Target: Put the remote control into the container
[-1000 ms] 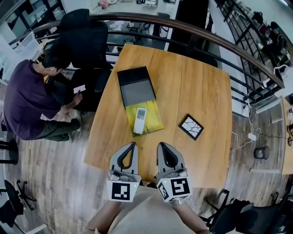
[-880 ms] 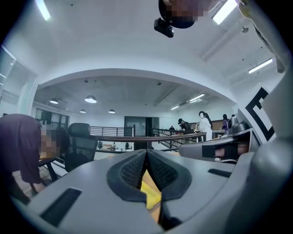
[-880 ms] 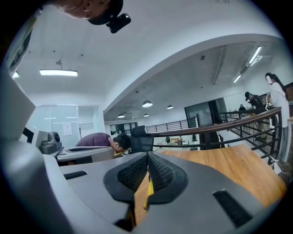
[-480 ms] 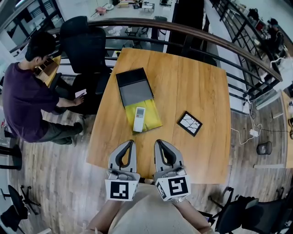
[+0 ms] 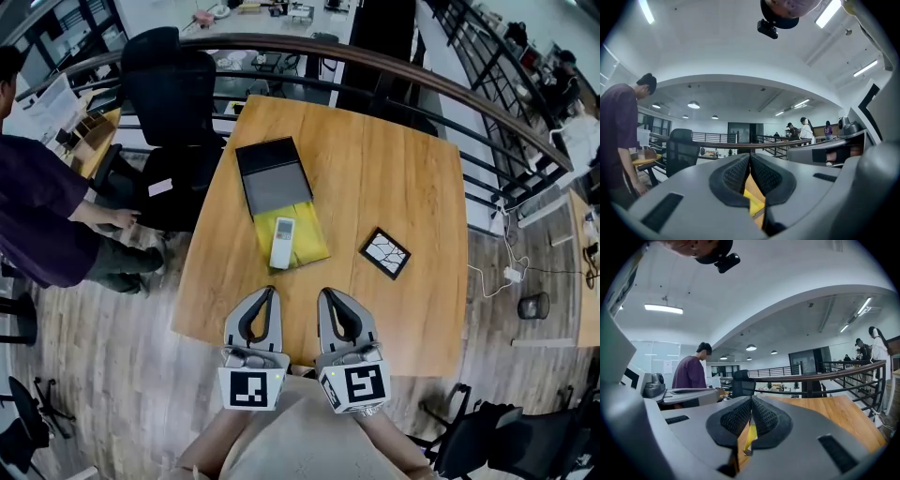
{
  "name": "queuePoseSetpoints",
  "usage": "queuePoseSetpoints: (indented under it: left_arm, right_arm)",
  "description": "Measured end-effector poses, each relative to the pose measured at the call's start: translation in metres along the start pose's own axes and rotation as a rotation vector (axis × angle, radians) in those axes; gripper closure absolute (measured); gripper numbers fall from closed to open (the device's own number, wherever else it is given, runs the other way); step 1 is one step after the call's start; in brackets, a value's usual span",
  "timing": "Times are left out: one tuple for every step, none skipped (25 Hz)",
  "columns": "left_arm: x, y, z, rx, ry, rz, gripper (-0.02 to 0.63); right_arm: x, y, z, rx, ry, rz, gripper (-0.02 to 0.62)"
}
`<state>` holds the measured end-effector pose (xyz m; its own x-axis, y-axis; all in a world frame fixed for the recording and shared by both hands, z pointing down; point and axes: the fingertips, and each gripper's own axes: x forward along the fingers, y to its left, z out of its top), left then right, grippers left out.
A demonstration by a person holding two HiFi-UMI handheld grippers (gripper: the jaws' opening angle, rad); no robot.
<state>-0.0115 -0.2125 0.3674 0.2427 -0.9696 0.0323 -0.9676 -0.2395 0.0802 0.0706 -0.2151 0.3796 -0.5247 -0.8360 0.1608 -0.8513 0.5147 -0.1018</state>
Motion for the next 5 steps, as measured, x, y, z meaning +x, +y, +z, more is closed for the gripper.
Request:
queuePoseSetpoints:
  left_arm:
    - [0.001, 0.002, 0.0, 0.002, -0.002, 0.001, 0.594]
    - [0.001, 0.005, 0.0, 0.004, -0.003, 0.001, 0.594]
    - [0.002, 0.008, -0.001, 0.006, -0.002, 0.001, 0.594]
    - [0.002, 0.011, -0.002, 0.007, 0.001, 0.002, 0.594]
    - [0.003, 0.014, -0.003, 0.008, 0.005, 0.001, 0.594]
  right_arm:
    - [0.002, 0.001, 0.0, -0.002, 0.002, -0.002, 0.577]
    - [0.004, 0.002, -0.001, -0.005, 0.004, -0.003, 0.577]
    - [0.006, 0.003, -0.002, -0.007, 0.008, -0.003, 0.577]
    - [0.009, 0.004, -0.003, -0.008, 0.011, -0.004, 0.577]
    - [0.011, 0.006, -0.004, -0.01, 0.015, -0.004, 0.577]
